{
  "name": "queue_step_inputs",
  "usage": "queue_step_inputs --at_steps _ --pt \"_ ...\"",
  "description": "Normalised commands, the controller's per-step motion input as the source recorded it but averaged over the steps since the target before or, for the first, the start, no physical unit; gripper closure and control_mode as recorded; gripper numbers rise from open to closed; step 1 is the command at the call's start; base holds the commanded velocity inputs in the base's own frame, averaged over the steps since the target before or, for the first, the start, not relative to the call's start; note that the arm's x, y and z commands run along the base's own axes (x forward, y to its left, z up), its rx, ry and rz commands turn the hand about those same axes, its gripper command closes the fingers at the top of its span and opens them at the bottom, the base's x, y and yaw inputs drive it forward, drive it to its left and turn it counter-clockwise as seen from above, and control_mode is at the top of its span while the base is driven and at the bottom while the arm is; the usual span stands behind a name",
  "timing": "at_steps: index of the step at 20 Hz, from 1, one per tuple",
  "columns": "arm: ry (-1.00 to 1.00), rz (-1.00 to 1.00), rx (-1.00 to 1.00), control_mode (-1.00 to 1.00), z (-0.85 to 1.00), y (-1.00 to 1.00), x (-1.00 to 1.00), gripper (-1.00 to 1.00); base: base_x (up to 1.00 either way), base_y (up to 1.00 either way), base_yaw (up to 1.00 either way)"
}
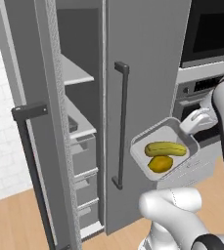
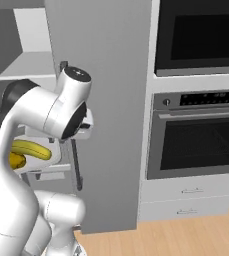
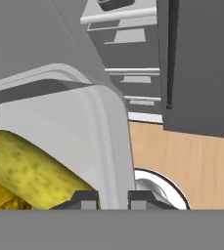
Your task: Take the meat container that has the shrimp and place it on the second highest rack of the freezer. Then take the vegetable container that has the lemon and cucumber and place it on the highest rack of the freezer.
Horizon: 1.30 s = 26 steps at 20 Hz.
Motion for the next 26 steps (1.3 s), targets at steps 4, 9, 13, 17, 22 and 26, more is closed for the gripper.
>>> queue_step_inputs --at_steps 4,9,13,17,22,26 --pt "0.0 0.0 0.0 1.0 0.0 0.0 0.0 1.0 0.03 0.32 -0.01" --pt "0.02 -0.01 0.08 -1.0 0.0 0.12 0.08 1.0 0.01 0.02 0.01" --pt "0.03 -0.27 0.44 -1.0 0.07 0.1 0.0 1.0 0.0 0.0 0.0" --pt "0.03 -0.41 0.39 -1.0 0.27 0.41 0.0 1.0 0.0 0.0 0.0" --pt "0.0 -0.49 0.17 -1.0 0.24 0.84 0.06 1.0 0.0 0.0 0.0" --pt "0.05 -0.48 0.17 -1.0 0.23 0.78 0.19 1.0 0.0 0.0 0.0"
